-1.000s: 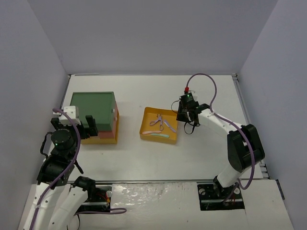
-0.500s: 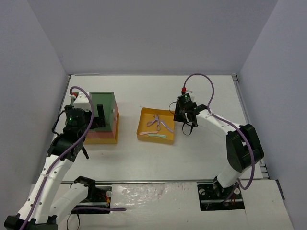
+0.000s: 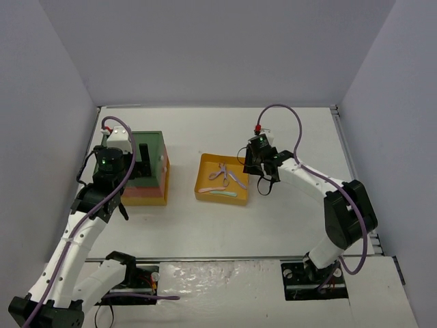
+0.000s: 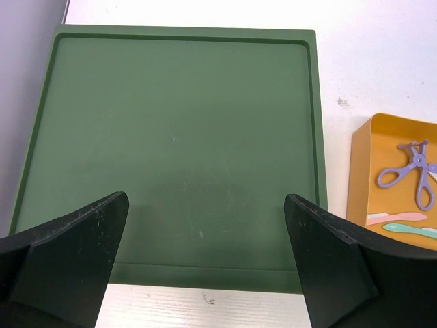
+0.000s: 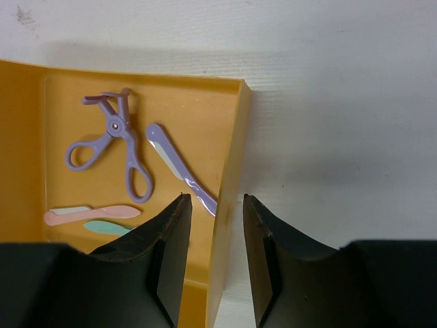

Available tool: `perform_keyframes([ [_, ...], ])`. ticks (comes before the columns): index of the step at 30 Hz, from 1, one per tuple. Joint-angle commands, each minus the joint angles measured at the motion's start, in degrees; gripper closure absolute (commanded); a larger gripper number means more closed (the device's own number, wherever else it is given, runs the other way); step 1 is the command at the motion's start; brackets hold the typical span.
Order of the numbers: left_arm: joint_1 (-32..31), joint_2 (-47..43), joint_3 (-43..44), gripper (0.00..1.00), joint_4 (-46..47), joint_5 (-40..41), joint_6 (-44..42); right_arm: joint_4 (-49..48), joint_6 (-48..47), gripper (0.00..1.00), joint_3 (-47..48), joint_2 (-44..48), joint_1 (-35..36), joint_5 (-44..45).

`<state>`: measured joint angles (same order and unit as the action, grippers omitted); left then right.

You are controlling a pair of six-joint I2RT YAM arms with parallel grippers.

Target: Organize the makeup

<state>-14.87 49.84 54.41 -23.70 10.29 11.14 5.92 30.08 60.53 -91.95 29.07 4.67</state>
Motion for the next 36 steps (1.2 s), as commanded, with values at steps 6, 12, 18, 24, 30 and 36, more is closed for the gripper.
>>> perform_keyframes([
  [6, 1.57, 0.12, 1.07, 0.03, 4.63, -2.68, 1.55, -2.91, 2.21, 0.78, -1.43, -5.07, 2.53, 1.48],
  [12, 1.95, 1.12, 0.41, 0.03, 4.72, -3.61, 2.07, -2.94, 3.93, 0.99, 1.69, -6.66, 4.85, 1.52],
  [18, 1.95, 1.9, -0.12, 0.03, 4.8, -4.66, 2.68, -1.78, 6.2, 1.0, 7.34, -9.46, 8.47, 1.86],
  [24, 1.95, 1.7, -0.47, 0.03, 4.8, -4.38, 2.77, 2.86, 8.46, 1.0, 14.34, -14.2, 11.3, 4.72],
  [30, 1.98, 1.49, -0.62, 0.03, 4.72, -4.4, 2.89, 8.79, 8.88, 1.0, 22.17, -18.01, 12.84, 9.28],
  [36, 1.98, 1.6, -0.71, 0.03, 4.72, -4.66, 3.0, 12.47, 10.1, 1.0, 26.62, -21.7, 14.01, 12.81],
])
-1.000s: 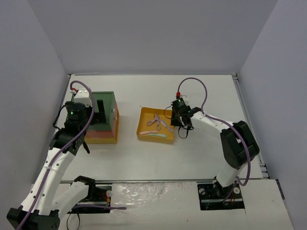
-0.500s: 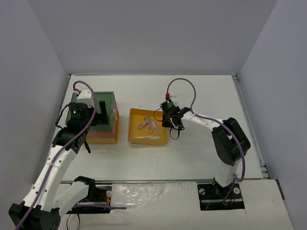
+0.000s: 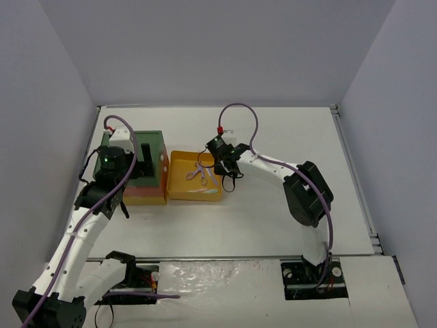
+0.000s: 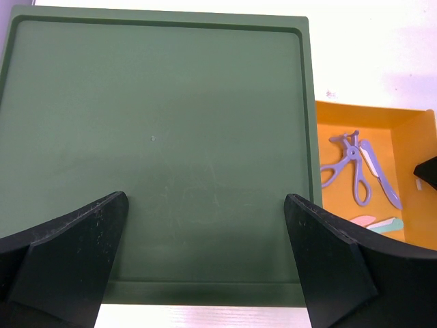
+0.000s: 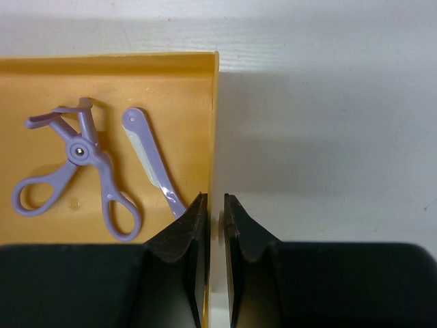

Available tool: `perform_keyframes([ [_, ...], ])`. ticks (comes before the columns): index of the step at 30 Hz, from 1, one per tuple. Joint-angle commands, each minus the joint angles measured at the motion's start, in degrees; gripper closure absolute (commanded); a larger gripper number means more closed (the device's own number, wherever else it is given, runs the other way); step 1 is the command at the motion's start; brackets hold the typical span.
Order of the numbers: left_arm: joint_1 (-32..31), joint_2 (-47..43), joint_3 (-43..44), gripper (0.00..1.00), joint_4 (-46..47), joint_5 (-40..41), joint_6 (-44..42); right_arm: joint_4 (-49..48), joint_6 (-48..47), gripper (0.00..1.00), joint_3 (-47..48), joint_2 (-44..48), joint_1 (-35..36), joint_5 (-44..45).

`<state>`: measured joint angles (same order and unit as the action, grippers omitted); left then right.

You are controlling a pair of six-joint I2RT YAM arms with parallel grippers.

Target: Organize the makeup

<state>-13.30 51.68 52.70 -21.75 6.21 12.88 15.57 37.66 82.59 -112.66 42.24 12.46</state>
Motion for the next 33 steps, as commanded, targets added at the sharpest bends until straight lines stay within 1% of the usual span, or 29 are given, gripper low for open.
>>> perform_keyframes([
  [1, 0.45, -0.2, 1.0, 0.03, 2.77, -0.59, 1.27, 3.6, 2.8, 1.0, 5.37, -1.49, 1.0, 5.99],
  [8, 0.47, -0.25, 1.09, 0.03, 2.77, -0.74, 1.35, 6.81, 2.55, 1.0, 10.11, -5.04, 2.64, 8.17],
  [15, 0.47, -0.16, 1.0, 0.03, 2.72, -0.9, 1.41, 7.81, 2.38, 1.0, 13.37, -6.81, 4.49, 8.46],
  [26, 0.47, 0.89, 0.91, 0.03, 2.76, -1.99, 1.98, 8.25, 2.92, 1.0, 16.96, -7.04, 6.03, 7.49],
  [33, 0.47, 0.98, 0.82, 0.03, 2.68, -1.89, 1.88, 8.41, 0.94, 1.0, 18.47, -7.56, 7.47, 7.05],
])
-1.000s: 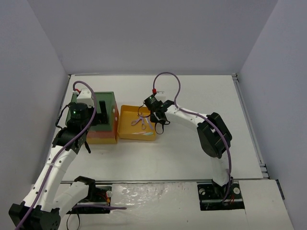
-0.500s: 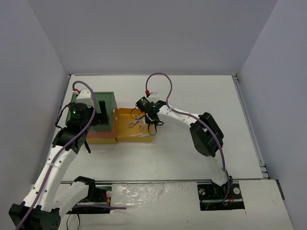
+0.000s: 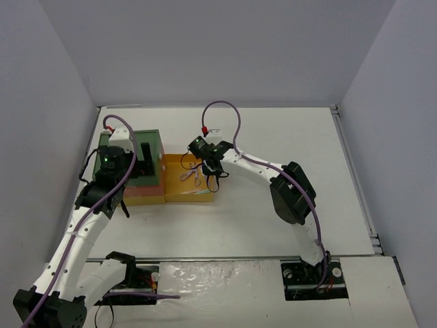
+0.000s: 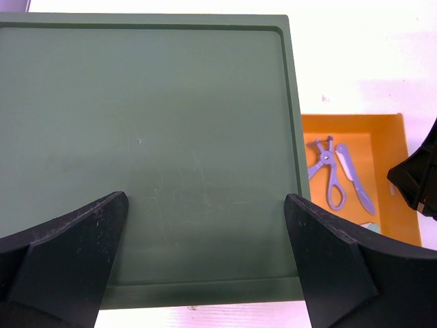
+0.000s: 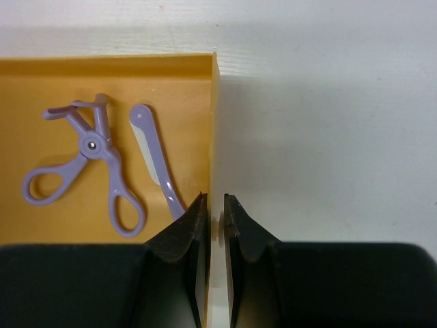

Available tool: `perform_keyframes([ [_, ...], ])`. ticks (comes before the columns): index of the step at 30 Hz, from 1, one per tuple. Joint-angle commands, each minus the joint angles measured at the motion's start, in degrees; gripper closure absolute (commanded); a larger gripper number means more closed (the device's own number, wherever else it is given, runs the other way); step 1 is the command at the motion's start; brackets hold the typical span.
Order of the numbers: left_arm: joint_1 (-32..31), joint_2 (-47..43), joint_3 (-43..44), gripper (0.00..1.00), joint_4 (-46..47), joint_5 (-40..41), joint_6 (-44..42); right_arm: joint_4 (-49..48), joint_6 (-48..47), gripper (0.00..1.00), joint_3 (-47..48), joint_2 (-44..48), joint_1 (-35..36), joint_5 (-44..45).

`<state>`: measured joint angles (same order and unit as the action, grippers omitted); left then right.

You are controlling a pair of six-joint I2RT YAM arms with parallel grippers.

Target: Organize the makeup

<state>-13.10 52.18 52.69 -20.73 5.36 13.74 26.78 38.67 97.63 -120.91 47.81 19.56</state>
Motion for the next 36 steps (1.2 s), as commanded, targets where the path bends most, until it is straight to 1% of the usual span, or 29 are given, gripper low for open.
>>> perform_keyframes([
  [1, 0.27, 0.52, 0.84, 0.03, 1.66, -1.0, 1.03, -2.85, -0.02, 1.0, 2.87, 0.99, 2.08, -0.05],
  [10, 0.27, 0.9, 0.84, 0.03, 1.48, -0.62, 0.36, -3.91, -2.9, 1.0, -1.29, 2.79, 2.91, -0.94],
  [14, 0.27, 0.73, 0.58, 0.03, 1.57, -1.31, 0.07, -4.79, -4.55, 1.0, 0.15, 1.49, 2.82, -3.09],
  [21, 0.27, 0.99, 0.31, 0.03, 1.75, -2.5, 0.06, -7.14, -4.39, 1.0, 4.98, -1.48, 2.91, -5.81],
  [26, 0.27, 1.01, 0.22, 0.03, 1.68, -2.81, 0.15, -9.94, -3.86, 1.0, 6.26, -2.96, 3.24, -9.7],
  [28, 0.27, 0.81, 0.18, 0.03, 1.8, -2.9, 0.11, -12.12, -3.91, 1.0, 6.3, -3.28, 3.39, -12.6],
  [29, 0.27, 0.73, 0.14, 0.03, 1.83, -2.87, 0.15, -12.89, -4.07, 0.97, 6.23, -3.22, 3.46, -13.58],
  [30, 0.27, 0.73, 0.14, 0.03, 1.83, -2.82, 0.15, -13.42, -4.3, 0.92, 6.17, -3.11, 3.52, -14.27],
  [31, 0.27, 0.72, 0.14, 0.03, 1.83, -2.9, 0.15, -13.43, -4.31, 0.92, 6.17, -3.1, 3.52, -14.3],
  [33, 0.27, 0.3, 0.14, 0.03, 1.83, -2.9, 0.15, -14.19, -5.75, 0.71, 6.17, -1.66, 3.52, -16.16],
  [36, 0.27, 0.03, 0.05, 0.03, 2.01, -2.74, 0.15, -14.21, -7.12, 0.56, 5.86, 0.79, 3.36, -16.48],
])
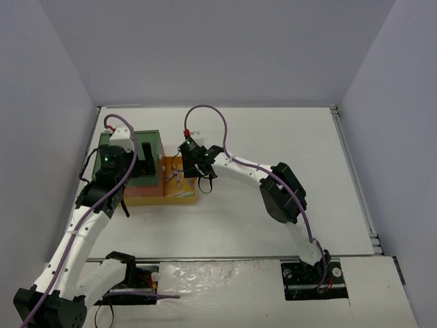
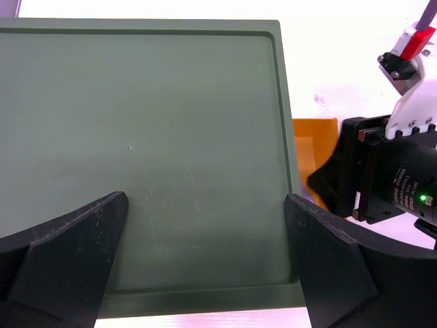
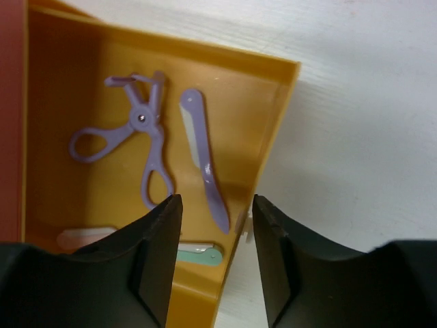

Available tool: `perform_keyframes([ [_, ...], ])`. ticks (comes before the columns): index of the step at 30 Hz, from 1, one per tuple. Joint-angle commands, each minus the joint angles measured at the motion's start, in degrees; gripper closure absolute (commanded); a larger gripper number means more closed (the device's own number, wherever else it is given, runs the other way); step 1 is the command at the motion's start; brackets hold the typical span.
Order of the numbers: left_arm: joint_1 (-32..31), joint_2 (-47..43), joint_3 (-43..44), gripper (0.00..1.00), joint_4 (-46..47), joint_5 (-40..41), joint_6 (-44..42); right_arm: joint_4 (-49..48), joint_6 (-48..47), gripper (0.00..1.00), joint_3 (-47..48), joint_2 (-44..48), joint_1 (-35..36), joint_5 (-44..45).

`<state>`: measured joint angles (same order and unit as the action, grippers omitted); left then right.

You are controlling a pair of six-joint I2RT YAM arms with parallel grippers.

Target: Organize the makeup

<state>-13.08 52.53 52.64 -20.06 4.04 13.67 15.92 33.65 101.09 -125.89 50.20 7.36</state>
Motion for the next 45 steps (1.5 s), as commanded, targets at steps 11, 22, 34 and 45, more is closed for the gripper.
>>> perform_keyframes([
  [11, 0.25, -0.94, -0.09, 0.03, 1.51, -0.88, 0.04, -3.35, -5.6, 0.43, -8.53, 19.72, -1.91, 0.26],
  [22, 0.25, -0.4, -0.17, 0.03, 1.69, -1.23, -0.14, -7.78, -3.48, 0.46, -19.26, 17.5, -6.94, 2.03],
  [34, 0.25, 0.36, -0.26, 0.03, 1.77, -2.45, 0.02, -20.87, -3.66, 0.46, -11.16, 5.89, -4.04, -10.83],
  [45, 0.16, 1.39, -0.26, 0.03, 1.77, -3.8, 0.03, -31.24, -4.25, 0.45, -4.13, -1.24, -1.7, -20.75],
])
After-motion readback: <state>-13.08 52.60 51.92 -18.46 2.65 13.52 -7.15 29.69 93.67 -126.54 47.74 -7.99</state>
